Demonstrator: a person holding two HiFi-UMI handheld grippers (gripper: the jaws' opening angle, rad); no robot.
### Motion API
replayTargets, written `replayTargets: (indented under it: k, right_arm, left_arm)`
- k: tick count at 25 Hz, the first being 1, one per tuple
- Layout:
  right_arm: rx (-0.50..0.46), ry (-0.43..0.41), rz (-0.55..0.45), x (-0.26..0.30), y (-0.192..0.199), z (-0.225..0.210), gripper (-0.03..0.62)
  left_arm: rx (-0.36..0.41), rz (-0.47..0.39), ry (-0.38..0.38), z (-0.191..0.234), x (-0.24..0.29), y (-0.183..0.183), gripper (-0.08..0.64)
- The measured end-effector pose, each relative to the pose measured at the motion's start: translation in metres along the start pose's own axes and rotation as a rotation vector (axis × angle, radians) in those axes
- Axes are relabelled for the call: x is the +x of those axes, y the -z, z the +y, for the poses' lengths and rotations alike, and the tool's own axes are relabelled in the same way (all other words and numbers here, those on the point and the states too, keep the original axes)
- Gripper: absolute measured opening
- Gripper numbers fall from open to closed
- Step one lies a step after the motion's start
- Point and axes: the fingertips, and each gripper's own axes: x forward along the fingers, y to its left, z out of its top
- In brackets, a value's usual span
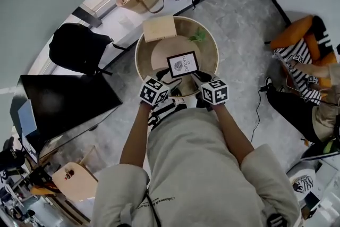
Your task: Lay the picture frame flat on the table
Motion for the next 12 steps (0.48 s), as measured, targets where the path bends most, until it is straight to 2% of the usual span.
replayTargets:
  k: [3,5,9,12]
  right_arm:
    - [-0.021,-0.002,-0.005,0.000,-0.005,0.004,0.114]
    - [-0.032,-0.001,-0.005,0.001,-0.006,0.006,0.113]
    - [-0.036,0.002,-0.004,-0.001,-0.007,0.004,0.113]
    - [-0.027,0.006,-0.009,-0.002,-0.007,0.001,0.113]
  left_arm:
    - [0.032,-0.006,-0.002,0.001,-0.002,-0.005,0.266]
    - [0.036,-0.020,-0.015,0.005,-0.003,-0.007,0.177]
    - [0.039,-0.035,-0.041,0.011,-0.004,-0.012,0.079]
    - [0.009,-0.069,-0.054,0.015,-0.006,-0.016,0.040]
